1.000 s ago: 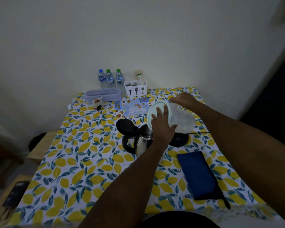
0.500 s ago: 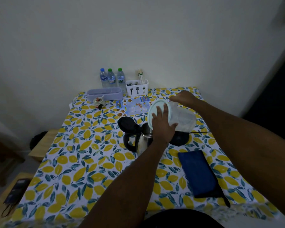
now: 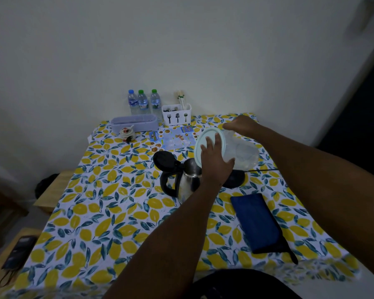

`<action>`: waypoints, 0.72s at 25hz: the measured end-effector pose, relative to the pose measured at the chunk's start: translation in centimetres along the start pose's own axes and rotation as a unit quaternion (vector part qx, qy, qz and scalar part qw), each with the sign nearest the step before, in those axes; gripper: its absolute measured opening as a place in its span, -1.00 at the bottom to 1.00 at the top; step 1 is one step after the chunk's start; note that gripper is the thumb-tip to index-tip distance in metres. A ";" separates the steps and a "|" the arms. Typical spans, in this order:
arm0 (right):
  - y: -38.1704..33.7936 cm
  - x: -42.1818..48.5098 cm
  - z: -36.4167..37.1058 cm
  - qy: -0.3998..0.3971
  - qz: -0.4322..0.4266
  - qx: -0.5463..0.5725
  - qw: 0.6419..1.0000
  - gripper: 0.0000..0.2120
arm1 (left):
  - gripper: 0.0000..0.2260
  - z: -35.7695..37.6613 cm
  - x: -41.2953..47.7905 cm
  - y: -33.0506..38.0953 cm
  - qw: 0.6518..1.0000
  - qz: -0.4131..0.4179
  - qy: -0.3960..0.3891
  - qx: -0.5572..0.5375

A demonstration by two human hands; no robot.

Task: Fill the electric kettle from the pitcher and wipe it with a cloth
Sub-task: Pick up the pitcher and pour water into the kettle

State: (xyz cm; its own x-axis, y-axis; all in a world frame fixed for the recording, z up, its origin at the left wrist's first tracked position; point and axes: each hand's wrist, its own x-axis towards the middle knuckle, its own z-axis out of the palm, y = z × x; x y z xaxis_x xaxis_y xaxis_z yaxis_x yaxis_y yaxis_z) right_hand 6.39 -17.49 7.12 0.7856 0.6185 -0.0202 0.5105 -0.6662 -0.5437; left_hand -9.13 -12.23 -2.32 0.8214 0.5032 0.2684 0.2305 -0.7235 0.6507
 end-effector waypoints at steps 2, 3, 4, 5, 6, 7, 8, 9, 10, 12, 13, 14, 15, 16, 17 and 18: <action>0.4 -0.2 -0.1 -0.002 -0.001 -0.008 1.000 -0.57 | -0.14 0.2 -0.1 0.1 1.000 0.007 -0.002 0.006; 0.5 -0.3 -0.2 -0.002 -0.002 -0.012 1.000 -0.59 | -0.14 0.2 -0.1 0.1 1.000 0.012 -0.004 0.005; 0.7 -0.3 -0.2 -0.002 -0.001 -0.014 1.000 -0.60 | -0.13 0.2 -0.1 0.1 1.000 0.016 -0.006 0.006; 0.7 -0.4 -0.2 0.000 0.002 -0.016 1.000 -0.60 | -0.13 0.2 -0.1 0.1 1.000 0.018 -0.007 0.009; 0.7 -0.5 -0.2 0.001 0.006 -0.017 1.000 -0.59 | -0.13 0.2 -0.1 0.1 1.000 0.020 -0.007 0.012; 0.7 -0.6 -0.2 0.000 0.009 -0.016 1.000 -0.59 | -0.13 0.3 -0.2 0.1 1.000 0.021 -0.006 0.013; 0.7 -0.7 -0.2 -0.002 0.011 -0.015 1.000 -0.58 | -0.13 0.4 -0.2 0.1 1.000 0.021 -0.005 0.012; 0.7 -0.7 -0.3 -0.005 0.012 -0.013 1.000 -0.55 | -0.13 0.4 -0.3 0.1 1.000 0.020 -0.003 0.010; 0.7 -0.7 -0.3 -0.007 0.015 -0.008 1.000 -0.51 | -0.13 0.4 -0.4 0.1 1.000 0.018 -0.002 0.007; 0.8 -0.8 -0.3 -0.007 0.018 -0.002 1.000 -0.49 | -0.13 0.5 -0.3 0.1 1.000 0.019 -0.001 0.006; 0.7 -0.9 -0.4 -0.006 0.016 -0.004 1.000 -0.52 | -0.13 0.5 -0.3 0.1 1.000 0.019 0.000 0.005; 0.6 -1.0 -0.4 -0.007 0.014 -0.009 1.000 -0.56 | -0.13 0.4 -0.3 0.1 1.000 0.020 0.000 0.005; 0.6 -1.0 -0.4 -0.008 0.012 -0.012 1.000 -0.59 | -0.13 0.4 -0.3 0.0 1.000 0.021 0.001 0.006; 0.5 -1.0 -0.4 -0.009 0.010 -0.015 1.000 -0.60 | -0.13 0.4 -0.4 0.0 1.000 0.024 0.005 0.007; 0.4 -1.0 -0.4 -0.010 0.008 -0.018 1.000 -0.62 | -0.13 0.4 -0.4 0.0 1.000 0.026 0.009 0.006; 0.4 -1.0 -0.4 -0.014 0.006 -0.021 1.000 -0.63 | -0.13 0.3 -0.5 0.1 1.000 0.027 0.011 0.002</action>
State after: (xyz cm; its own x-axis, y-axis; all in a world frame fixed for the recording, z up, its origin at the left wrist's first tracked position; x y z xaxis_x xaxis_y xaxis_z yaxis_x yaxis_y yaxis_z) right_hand 5.94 -18.54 7.31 0.7816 0.6218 -0.0496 0.5164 -0.6897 -0.5075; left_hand -9.35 -12.70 -2.63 0.8209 0.4732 0.3197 0.1875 -0.7522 0.6317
